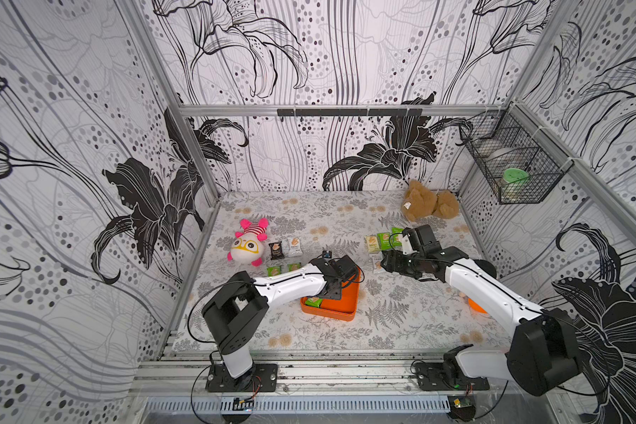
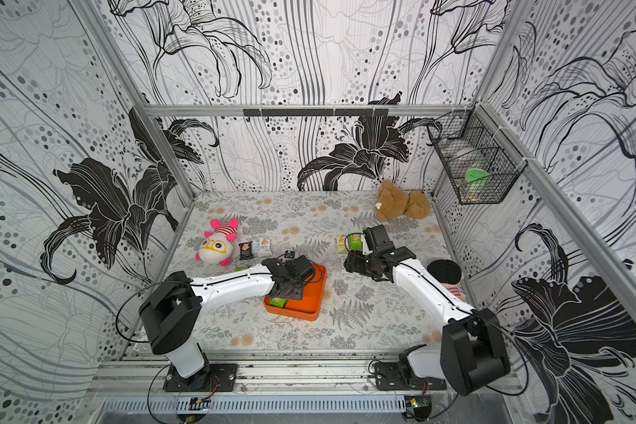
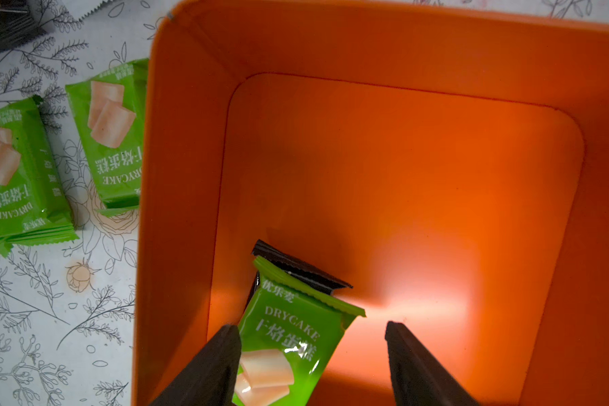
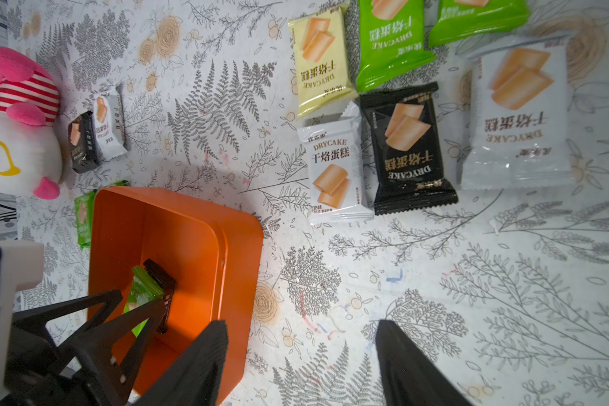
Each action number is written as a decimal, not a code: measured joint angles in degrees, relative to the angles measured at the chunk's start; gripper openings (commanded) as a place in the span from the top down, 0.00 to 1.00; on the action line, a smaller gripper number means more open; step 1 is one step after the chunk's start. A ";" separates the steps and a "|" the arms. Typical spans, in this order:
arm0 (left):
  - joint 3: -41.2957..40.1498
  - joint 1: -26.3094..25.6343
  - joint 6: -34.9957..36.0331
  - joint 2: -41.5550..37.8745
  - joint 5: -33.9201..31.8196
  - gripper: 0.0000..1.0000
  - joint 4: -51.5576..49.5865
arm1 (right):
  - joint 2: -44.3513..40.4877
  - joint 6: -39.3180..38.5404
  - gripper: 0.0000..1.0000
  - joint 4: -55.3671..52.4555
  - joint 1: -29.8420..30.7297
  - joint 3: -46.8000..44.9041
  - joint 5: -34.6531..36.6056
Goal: Take the cookies out of the storage box
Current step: Pick up the cookie from the storage box.
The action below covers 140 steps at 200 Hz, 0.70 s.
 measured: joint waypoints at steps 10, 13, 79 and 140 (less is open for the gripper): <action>0.00 0.44 1.57 0.00 0.13 0.29 0.04 | 0.22 0.00 0.27 0.00 0.00 0.17 0.00; 0.00 0.57 2.01 0.00 0.13 0.29 0.04 | 0.26 0.00 0.27 0.00 0.00 0.22 0.00; -2.01 5.53 9.68 -0.02 2.82 0.30 1.62 | 0.87 0.00 0.27 -0.37 0.00 0.92 0.55; -2.10 5.60 11.19 0.07 5.55 0.31 3.67 | 1.88 0.02 0.27 -0.39 0.00 1.60 1.29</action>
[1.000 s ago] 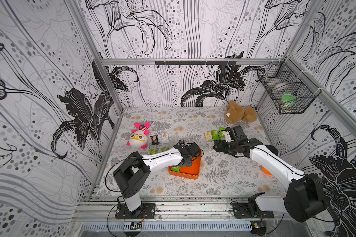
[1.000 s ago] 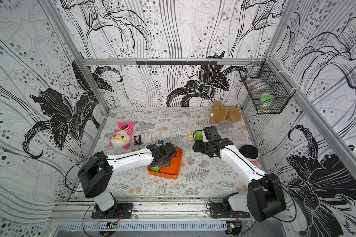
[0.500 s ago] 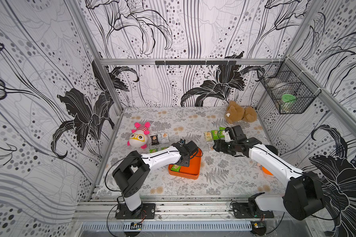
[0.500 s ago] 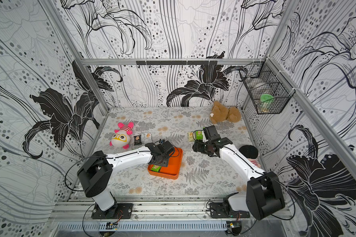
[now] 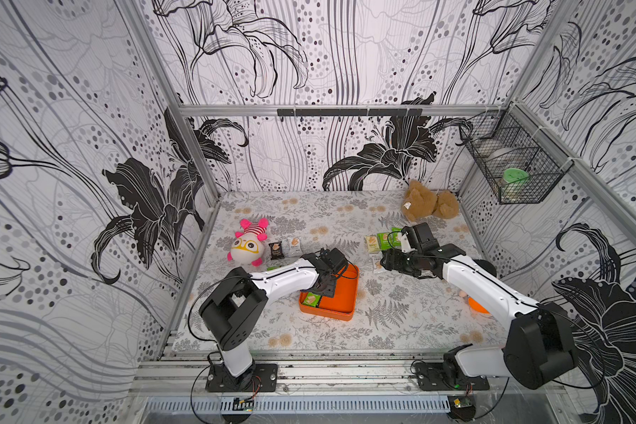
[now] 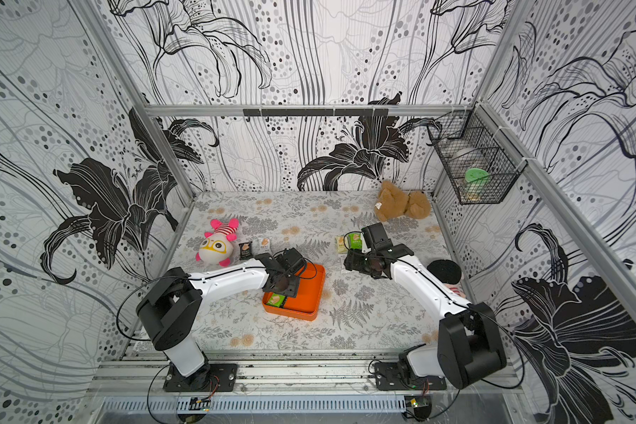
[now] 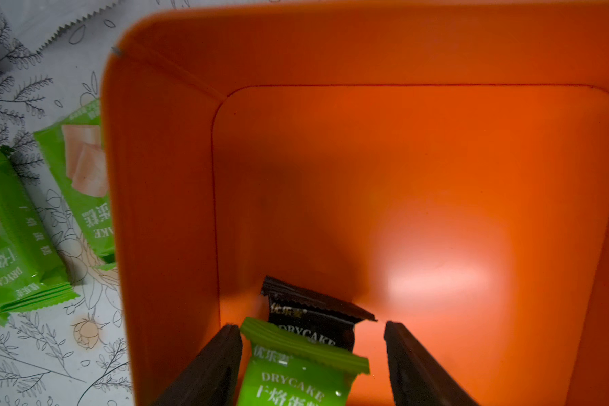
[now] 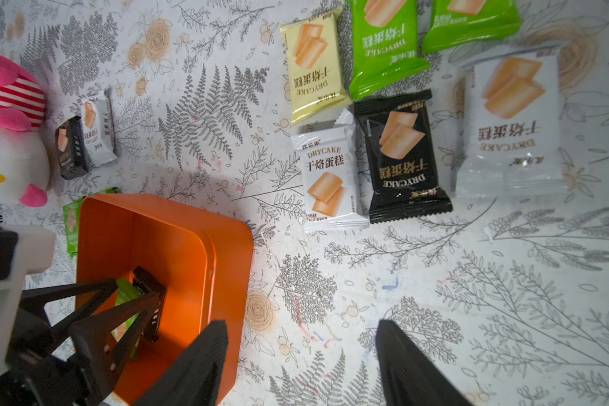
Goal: Take the cookies out of the storage box
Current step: Pick up the cookie from the storage box.
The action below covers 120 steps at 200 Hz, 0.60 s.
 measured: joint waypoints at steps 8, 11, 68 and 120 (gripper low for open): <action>-0.13 0.00 -0.09 0.00 0.26 0.31 0.20 | 0.02 0.02 0.27 0.02 0.00 0.02 0.02; -0.20 0.00 -0.09 0.00 0.39 0.31 0.26 | 0.02 0.02 0.27 0.02 0.00 0.02 0.02; -1.16 -0.04 -2.01 -0.07 1.18 0.30 -0.42 | 0.70 0.44 0.28 0.04 0.00 0.02 -0.02; -0.28 -0.04 -1.36 -0.09 1.07 0.30 -2.69 | 1.11 0.70 0.27 0.04 0.00 0.02 -0.02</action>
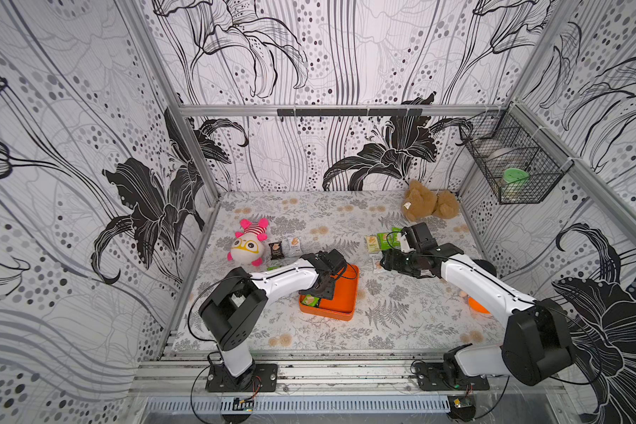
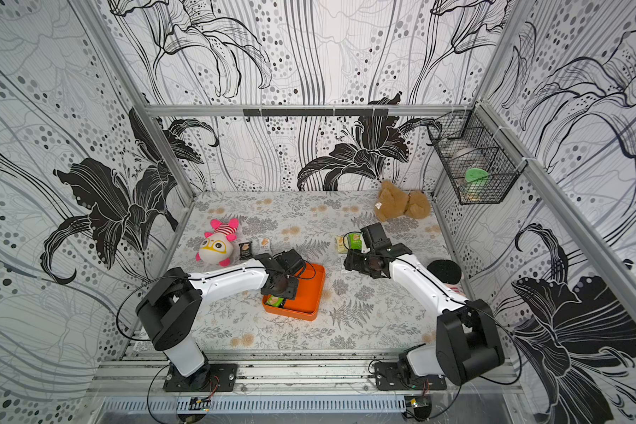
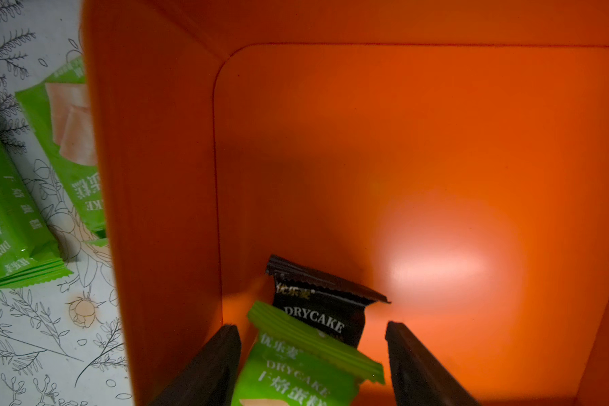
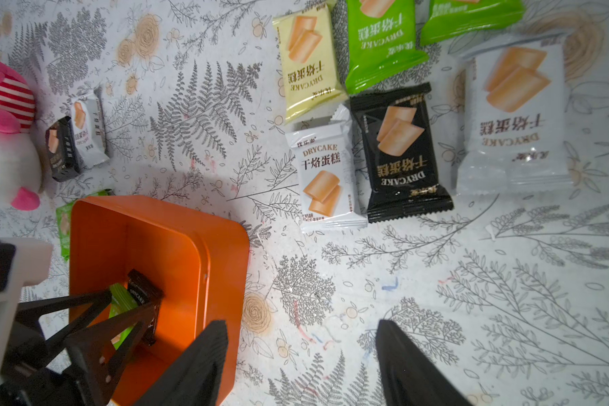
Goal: Take the cookies out of the storage box
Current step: Pick up the cookie from the storage box.
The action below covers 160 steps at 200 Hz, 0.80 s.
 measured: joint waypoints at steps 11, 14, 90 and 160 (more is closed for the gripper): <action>-0.15 0.00 0.31 -0.02 0.11 0.30 -0.04 | 0.00 0.20 0.28 0.02 0.00 0.00 0.02; -0.24 0.00 0.46 -0.07 0.15 0.31 0.02 | -0.02 0.20 0.28 0.00 0.00 0.00 0.02; -3.08 0.00 1.51 -0.72 2.80 0.34 0.72 | 0.00 0.61 0.28 -0.02 0.00 0.00 0.02; -3.06 0.00 0.79 -1.81 4.28 0.42 0.87 | 0.44 0.61 0.27 0.00 0.00 0.31 0.04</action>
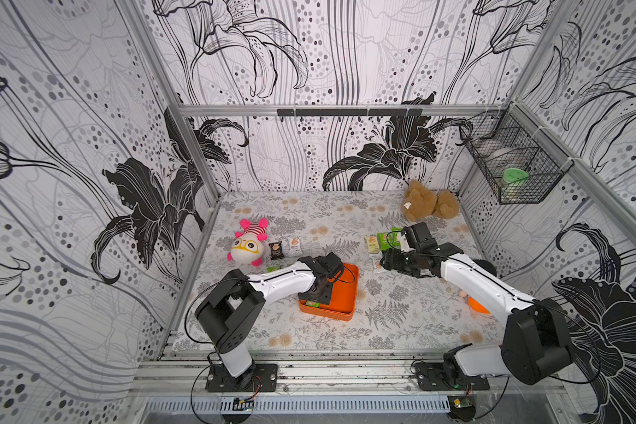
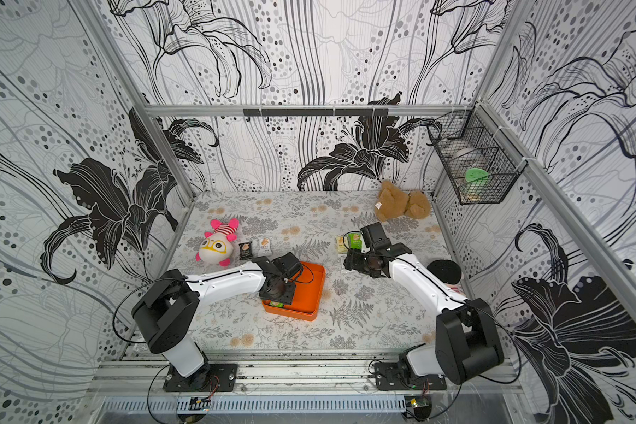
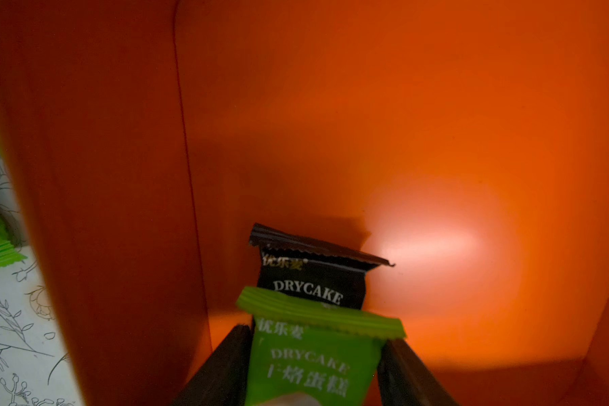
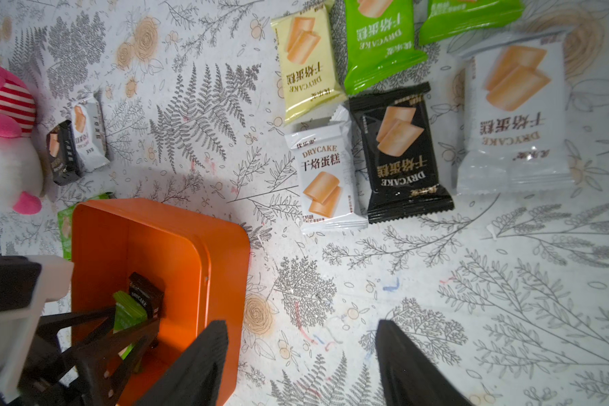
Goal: Take the cookies out of the storage box
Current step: Pick up the cookie from the storage box.
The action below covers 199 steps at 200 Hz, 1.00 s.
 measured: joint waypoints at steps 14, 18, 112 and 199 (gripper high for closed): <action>0.02 0.00 -0.39 -0.20 0.31 0.41 0.33 | 0.00 0.00 0.28 -0.02 0.00 0.00 0.00; 0.04 0.00 -0.50 -0.20 0.42 0.40 0.37 | 0.00 0.00 0.28 0.00 0.00 0.00 0.00; 0.13 0.00 -1.22 0.00 0.96 0.49 0.76 | 0.00 -0.02 0.28 -0.02 0.00 0.00 0.22; 2.14 0.00 -1.57 -0.04 -0.26 0.57 -0.13 | 0.35 -0.04 0.28 -0.04 0.00 0.74 0.42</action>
